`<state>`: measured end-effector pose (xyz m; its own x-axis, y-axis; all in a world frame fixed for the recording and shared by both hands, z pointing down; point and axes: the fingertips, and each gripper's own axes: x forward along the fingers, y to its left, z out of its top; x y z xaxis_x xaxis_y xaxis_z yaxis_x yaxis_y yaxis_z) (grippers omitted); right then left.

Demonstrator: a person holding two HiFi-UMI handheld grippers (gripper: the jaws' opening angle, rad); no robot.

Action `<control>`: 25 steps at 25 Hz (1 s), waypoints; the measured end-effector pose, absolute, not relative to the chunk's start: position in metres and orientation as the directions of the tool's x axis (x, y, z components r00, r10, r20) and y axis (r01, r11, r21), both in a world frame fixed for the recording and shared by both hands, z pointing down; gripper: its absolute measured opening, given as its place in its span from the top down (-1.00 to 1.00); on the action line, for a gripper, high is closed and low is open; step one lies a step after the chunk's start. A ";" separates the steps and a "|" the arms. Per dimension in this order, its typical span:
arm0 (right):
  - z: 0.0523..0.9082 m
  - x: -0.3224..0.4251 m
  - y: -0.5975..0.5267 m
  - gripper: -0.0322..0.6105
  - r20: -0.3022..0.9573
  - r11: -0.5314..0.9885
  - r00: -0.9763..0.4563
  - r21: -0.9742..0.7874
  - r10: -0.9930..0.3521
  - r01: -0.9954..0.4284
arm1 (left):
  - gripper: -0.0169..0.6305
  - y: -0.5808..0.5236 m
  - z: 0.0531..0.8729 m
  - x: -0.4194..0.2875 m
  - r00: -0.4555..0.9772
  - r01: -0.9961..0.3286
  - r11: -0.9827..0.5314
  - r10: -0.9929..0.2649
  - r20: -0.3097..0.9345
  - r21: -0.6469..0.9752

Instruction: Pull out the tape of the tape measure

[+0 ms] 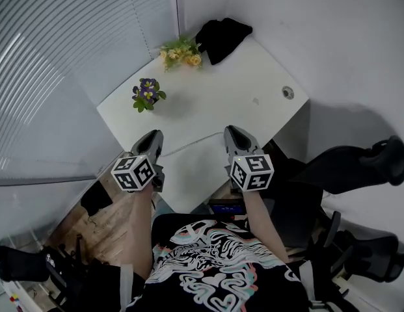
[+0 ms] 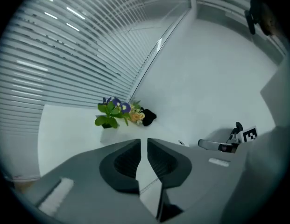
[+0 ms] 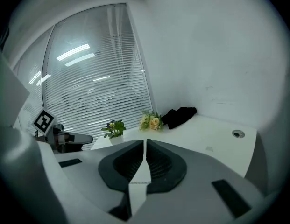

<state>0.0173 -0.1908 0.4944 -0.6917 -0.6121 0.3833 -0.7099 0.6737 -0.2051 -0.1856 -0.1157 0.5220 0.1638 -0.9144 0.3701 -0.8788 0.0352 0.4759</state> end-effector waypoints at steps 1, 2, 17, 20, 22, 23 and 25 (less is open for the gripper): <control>0.491 0.017 -0.191 0.87 0.379 0.672 -0.683 -0.187 -0.624 -0.717 | 0.85 -0.117 0.513 -0.183 0.166 -0.884 0.020 -0.921 0.353 0.468; 0.486 0.017 -0.191 0.89 0.370 0.670 -0.676 -0.169 -0.637 -0.723 | 0.89 -0.117 0.505 -0.181 0.167 -0.889 0.006 -0.926 0.337 0.459; 0.436 0.014 -0.180 0.89 0.286 0.670 -0.658 -0.068 -0.696 -0.739 | 0.94 -0.112 0.427 -0.160 0.159 -0.938 -0.098 -0.974 0.161 0.332; 0.435 0.015 -0.180 0.89 0.285 0.665 -0.652 -0.062 -0.703 -0.744 | 0.94 -0.109 0.421 -0.164 0.132 -0.948 -0.088 -0.983 0.129 0.305; 0.435 0.017 -0.181 0.89 0.288 0.659 -0.645 -0.060 -0.708 -0.750 | 0.94 -0.107 0.416 -0.166 0.111 -0.960 -0.076 -0.987 0.115 0.271; 0.435 0.018 -0.181 0.89 0.290 0.656 -0.642 -0.059 -0.710 -0.753 | 0.94 -0.107 0.415 -0.166 0.107 -0.963 -0.074 -0.988 0.115 0.258; 0.436 0.019 -0.181 0.89 0.291 0.652 -0.638 -0.060 -0.713 -0.756 | 0.94 -0.107 0.414 -0.166 0.104 -0.967 -0.073 -0.987 0.120 0.243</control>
<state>0.0192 -0.1814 0.4356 -0.6375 -0.7134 0.2909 -0.7563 0.6516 -0.0595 -0.1657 -0.1073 0.4140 0.1043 -0.9873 0.1200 -0.9673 -0.0726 0.2430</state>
